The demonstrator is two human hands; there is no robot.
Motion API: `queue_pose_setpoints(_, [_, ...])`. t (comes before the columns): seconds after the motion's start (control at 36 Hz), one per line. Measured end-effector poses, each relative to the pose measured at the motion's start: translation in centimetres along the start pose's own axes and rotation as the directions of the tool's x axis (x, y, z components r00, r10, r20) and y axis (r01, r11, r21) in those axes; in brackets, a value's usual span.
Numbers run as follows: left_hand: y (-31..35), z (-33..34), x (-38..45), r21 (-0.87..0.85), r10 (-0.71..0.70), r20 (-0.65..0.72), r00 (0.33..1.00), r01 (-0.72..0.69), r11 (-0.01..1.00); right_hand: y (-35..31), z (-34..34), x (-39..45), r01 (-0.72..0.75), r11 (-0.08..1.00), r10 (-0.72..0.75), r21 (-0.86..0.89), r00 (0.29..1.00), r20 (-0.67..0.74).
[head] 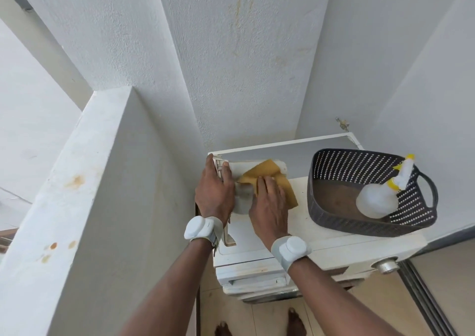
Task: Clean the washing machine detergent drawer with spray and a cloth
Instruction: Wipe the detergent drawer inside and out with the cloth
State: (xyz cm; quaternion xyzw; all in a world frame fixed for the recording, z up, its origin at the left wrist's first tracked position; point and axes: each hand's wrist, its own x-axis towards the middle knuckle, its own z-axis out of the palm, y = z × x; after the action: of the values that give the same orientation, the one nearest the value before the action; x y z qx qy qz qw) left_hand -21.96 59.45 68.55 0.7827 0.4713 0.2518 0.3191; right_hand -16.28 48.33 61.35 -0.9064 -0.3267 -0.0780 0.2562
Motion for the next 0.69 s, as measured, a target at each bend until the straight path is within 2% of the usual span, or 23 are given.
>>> queue_pose_setpoints(0.06, [-0.1, 0.0, 0.1, 0.002, 0.003, -0.001, 1.000, -0.003, 1.000, -0.3, 0.1, -1.1, 0.155, 0.987, -0.158, 0.049, 0.986, 0.054])
queue_pose_setpoints(0.11, [-0.1, 0.2, 0.4, 0.002, 0.013, 0.001, 1.000, -0.013, 1.000, 0.3, 0.1, -1.5, 0.190, 0.982, -0.191, 0.015, 0.978, 0.081])
queue_pose_setpoints(0.14, [-0.2, 0.2, 0.4, 0.003, 0.010, 0.002, 1.000, -0.010, 1.000, 0.7, 0.1, -1.3, 0.147, 0.989, -0.145, -0.017, 0.986, 0.085])
queue_pose_setpoints(0.19, [-0.1, 0.3, 0.5, 0.002, 0.009, 0.006, 1.000, -0.009, 1.000, 1.7, 0.3, -0.5, -0.030, 0.998, 0.034, -0.061, 0.997, 0.066])
queue_pose_setpoints(0.25, [-0.2, 0.3, 0.4, 0.005, 0.010, 0.005, 1.000, -0.010, 1.000, 2.5, 0.4, 0.8, -0.192, 0.980, 0.195, -0.055, 0.979, 0.065])
queue_pose_setpoints(0.31, [-0.3, 0.3, 0.3, 0.011, 0.013, 0.003, 1.000, -0.013, 1.000, 2.9, 0.5, 2.2, -0.255, 0.967, 0.255, -0.015, 0.960, 0.114])
queue_pose_setpoints(0.36, [-0.4, 0.3, 0.4, 0.008, 0.009, 0.002, 1.000, -0.009, 1.000, 2.7, 0.5, 3.3, -0.250, 0.968, 0.243, 0.032, 0.960, 0.137])
queue_pose_setpoints(0.44, [-0.3, 0.5, 0.7, -0.004, 0.004, 0.004, 1.000, -0.004, 1.000, 0.6, 0.5, 3.3, -0.083, 0.994, 0.071, 0.067, 0.983, 0.168])
queue_pose_setpoints(0.5, [-0.3, 0.4, 0.9, -0.001, 0.009, 0.012, 1.000, -0.009, 1.000, -1.2, 0.7, 2.8, 0.106, 0.988, -0.131, 0.115, 0.963, 0.237])
queue_pose_setpoints(0.56, [-0.4, 0.4, 1.0, 0.002, 0.007, 0.025, 1.000, -0.007, 1.000, -1.8, 0.6, 2.4, 0.226, 0.960, -0.262, 0.166, 0.934, 0.244])
queue_pose_setpoints(0.64, [-0.7, 0.4, 1.1, 0.007, 0.026, 0.030, 0.999, -0.026, 1.000, 0.2, 0.4, 2.6, 0.338, 0.938, -0.347, 0.075, 0.913, 0.214])
queue_pose_setpoints(0.69, [-0.7, 0.5, 1.4, -0.002, 0.029, 0.034, 0.999, -0.029, 1.000, 2.3, 0.1, 3.0, 0.275, 0.961, -0.265, -0.016, 0.940, 0.215])
